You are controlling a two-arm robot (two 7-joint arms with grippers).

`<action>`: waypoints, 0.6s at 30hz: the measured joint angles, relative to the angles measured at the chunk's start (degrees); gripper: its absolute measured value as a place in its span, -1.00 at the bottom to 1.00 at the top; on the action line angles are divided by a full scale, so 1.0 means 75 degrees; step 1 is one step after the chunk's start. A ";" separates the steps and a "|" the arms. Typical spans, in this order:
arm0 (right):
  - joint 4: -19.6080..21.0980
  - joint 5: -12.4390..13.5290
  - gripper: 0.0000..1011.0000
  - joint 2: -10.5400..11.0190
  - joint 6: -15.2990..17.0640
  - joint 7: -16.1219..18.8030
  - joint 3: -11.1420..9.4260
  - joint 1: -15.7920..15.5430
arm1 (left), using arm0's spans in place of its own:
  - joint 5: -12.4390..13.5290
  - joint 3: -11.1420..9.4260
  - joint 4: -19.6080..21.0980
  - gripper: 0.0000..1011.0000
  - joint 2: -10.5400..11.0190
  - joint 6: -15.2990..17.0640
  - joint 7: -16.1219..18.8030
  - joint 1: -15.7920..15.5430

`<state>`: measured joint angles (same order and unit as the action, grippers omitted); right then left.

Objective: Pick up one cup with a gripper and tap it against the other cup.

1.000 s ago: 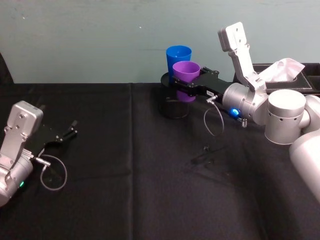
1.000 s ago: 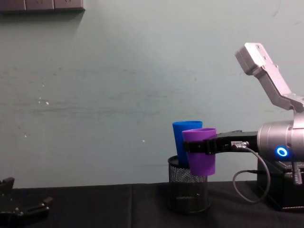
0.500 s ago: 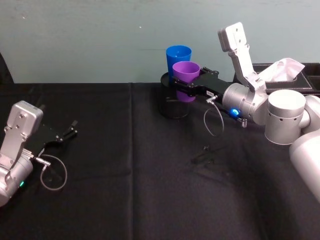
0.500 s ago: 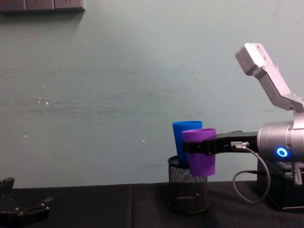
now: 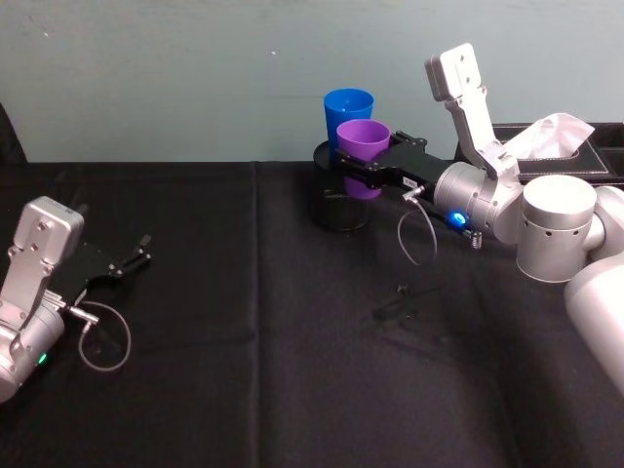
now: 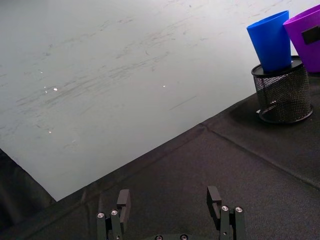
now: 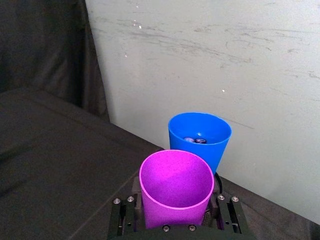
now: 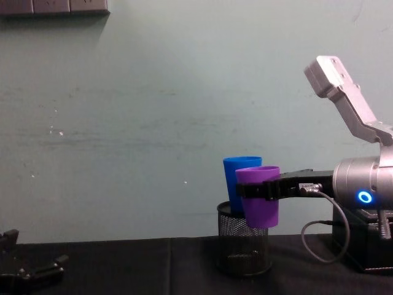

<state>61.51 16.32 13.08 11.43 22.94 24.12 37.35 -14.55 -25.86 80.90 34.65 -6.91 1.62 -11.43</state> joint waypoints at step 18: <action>0.0000 0.0002 0.46 0.0000 0.0000 0.0000 0.0000 0.0000 | 0.0000 0.0000 0.0000 0.98 0.0000 0.0000 0.0000 0.0000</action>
<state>61.51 16.33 13.08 11.42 22.94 24.12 37.35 -14.55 -25.86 80.90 34.65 -6.91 1.62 -11.43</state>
